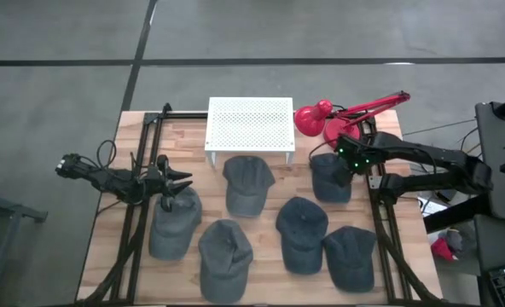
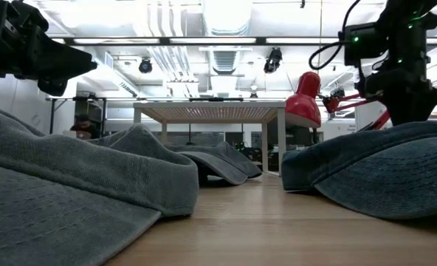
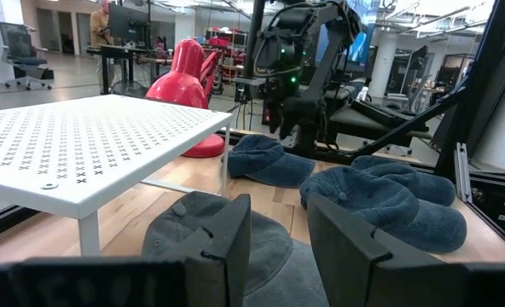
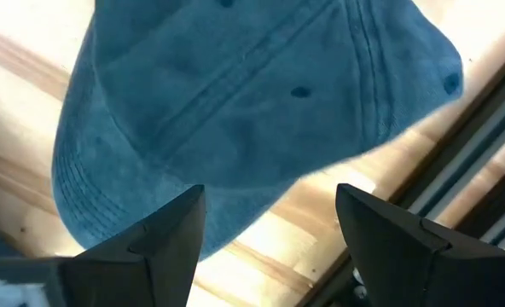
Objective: Pick & Place hat
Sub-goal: Put the top dark blue cap on the shelf
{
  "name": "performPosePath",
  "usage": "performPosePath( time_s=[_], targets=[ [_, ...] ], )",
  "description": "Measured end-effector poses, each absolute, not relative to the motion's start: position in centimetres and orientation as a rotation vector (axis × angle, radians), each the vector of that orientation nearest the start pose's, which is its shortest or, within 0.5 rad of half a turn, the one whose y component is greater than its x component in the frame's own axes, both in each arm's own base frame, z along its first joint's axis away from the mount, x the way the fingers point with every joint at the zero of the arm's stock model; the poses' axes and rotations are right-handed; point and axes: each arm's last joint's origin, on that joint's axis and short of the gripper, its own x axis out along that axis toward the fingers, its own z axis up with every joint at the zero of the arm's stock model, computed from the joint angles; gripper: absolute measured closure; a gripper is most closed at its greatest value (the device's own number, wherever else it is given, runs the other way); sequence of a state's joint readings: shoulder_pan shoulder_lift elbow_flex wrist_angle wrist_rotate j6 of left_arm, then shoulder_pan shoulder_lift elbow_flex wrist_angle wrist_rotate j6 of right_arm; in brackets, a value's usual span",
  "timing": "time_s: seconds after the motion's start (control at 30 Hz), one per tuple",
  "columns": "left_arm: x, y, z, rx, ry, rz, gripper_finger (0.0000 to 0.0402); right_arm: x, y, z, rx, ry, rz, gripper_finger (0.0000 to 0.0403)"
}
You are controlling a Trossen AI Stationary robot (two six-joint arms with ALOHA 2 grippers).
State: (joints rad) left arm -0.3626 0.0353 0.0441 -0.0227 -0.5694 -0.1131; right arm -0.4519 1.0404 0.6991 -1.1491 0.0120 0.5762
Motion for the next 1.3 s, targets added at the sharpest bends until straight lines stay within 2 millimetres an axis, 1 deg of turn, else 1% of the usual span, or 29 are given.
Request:
performPosePath(
  time_s=[0.2,0.43,0.7,1.07,1.17,1.3],
  targets=[
    [9.2,-1.8,17.4,-0.106,0.001,0.207,0.028,14.3,-7.0,20.0,0.791,1.333,-0.826,0.0144],
    [9.2,-1.8,17.4,-0.106,0.001,0.207,0.028,14.9,-7.3,19.0,0.809,1.403,-0.859,0.0144],
    [9.2,-1.8,17.4,-0.106,0.001,0.207,0.028,15.4,-7.6,18.0,0.813,1.439,-0.867,0.0144],
    [9.2,-1.8,17.4,-0.105,0.002,0.207,0.028,16.1,-7.9,14.8,0.812,1.483,-0.862,0.0145],
    [9.2,-1.8,17.4,-0.105,0.002,0.207,0.028,16.3,-8.0,14.2,0.814,1.513,-0.864,0.0156],
    [9.2,-1.8,17.4,-0.105,0.002,0.208,0.028,16.6,-8.1,13.7,0.816,1.519,-0.855,0.0193]
  ],
)
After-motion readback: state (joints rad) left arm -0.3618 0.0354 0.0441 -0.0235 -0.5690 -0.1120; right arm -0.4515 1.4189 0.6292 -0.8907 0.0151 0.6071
